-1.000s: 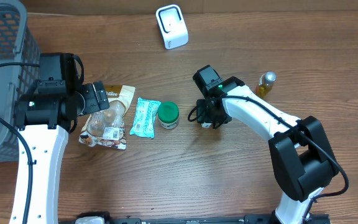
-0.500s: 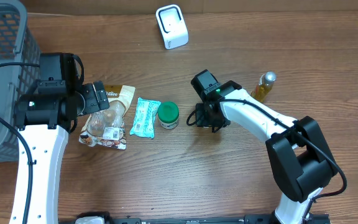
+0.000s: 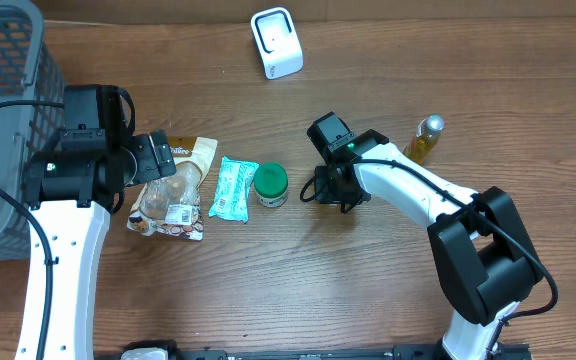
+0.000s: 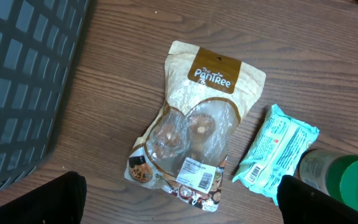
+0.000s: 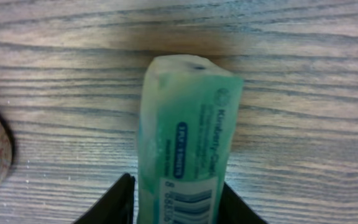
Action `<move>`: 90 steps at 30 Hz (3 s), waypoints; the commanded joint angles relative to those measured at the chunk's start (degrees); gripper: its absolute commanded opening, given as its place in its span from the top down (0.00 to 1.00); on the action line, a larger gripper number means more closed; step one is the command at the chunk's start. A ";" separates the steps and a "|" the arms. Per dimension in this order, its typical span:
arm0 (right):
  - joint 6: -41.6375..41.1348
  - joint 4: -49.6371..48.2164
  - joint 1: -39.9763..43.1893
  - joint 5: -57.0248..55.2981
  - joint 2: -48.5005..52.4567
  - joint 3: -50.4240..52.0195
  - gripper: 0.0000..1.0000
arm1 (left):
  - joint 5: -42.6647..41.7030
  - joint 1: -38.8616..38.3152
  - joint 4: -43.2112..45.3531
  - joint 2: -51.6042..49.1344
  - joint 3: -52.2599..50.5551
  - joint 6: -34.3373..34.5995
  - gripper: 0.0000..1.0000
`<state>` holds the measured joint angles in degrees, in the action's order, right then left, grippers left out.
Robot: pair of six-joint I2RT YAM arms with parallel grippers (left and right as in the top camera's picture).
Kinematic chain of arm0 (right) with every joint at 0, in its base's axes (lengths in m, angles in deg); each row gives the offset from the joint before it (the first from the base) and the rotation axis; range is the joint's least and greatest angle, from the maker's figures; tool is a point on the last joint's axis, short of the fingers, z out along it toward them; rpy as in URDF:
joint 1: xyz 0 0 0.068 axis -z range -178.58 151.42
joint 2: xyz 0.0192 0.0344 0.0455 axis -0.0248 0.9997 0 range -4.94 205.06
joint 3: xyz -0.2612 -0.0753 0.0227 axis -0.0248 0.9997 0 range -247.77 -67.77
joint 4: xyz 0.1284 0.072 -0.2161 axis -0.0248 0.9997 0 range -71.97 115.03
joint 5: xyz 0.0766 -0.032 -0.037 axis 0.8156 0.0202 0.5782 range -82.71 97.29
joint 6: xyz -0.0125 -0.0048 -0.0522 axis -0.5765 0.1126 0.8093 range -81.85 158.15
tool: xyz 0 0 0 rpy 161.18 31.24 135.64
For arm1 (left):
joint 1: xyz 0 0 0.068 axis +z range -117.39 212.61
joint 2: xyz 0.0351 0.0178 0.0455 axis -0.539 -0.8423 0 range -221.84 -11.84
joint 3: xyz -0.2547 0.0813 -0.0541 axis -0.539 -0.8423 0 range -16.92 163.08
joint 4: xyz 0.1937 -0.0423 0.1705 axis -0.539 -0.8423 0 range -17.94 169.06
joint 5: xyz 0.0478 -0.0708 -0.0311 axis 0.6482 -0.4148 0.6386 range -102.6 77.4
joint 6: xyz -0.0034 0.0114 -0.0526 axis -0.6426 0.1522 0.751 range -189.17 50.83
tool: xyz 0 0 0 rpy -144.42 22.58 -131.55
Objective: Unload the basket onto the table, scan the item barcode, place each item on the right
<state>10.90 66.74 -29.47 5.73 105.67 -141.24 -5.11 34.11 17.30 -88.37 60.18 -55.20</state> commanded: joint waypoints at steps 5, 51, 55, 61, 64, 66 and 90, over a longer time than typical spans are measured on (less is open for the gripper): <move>-0.37 -0.85 -0.22 -1.86 0.15 0.28 0.61 | -0.04 -0.13 0.09 -0.28 0.79 0.61 0.00; 0.72 -9.51 -0.20 -10.43 0.15 0.28 0.37 | -0.04 -0.13 0.09 -0.28 0.79 0.61 0.00; 0.72 -9.68 -0.15 -10.40 -0.07 -0.96 0.35 | -0.02 -0.13 0.09 -0.28 0.79 0.61 0.00; 0.74 -7.93 1.14 -10.43 -2.80 -8.52 0.30 | -0.02 -0.13 0.11 -0.28 0.79 0.61 0.00; 0.72 -5.90 2.47 -10.40 -3.04 -10.97 0.29 | -0.04 -0.13 0.09 -0.28 0.79 0.61 0.01; 0.72 -4.70 3.39 -10.40 -3.04 -11.10 0.29 | -0.04 -0.13 0.09 -0.28 0.79 0.61 0.01; 0.68 9.46 6.82 -6.01 -3.02 -5.90 0.78 | -0.02 -0.13 0.09 -0.28 0.79 0.61 0.00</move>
<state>11.65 76.42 -22.94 -2.25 104.08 -147.87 -5.11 34.11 17.33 -88.37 60.18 -55.20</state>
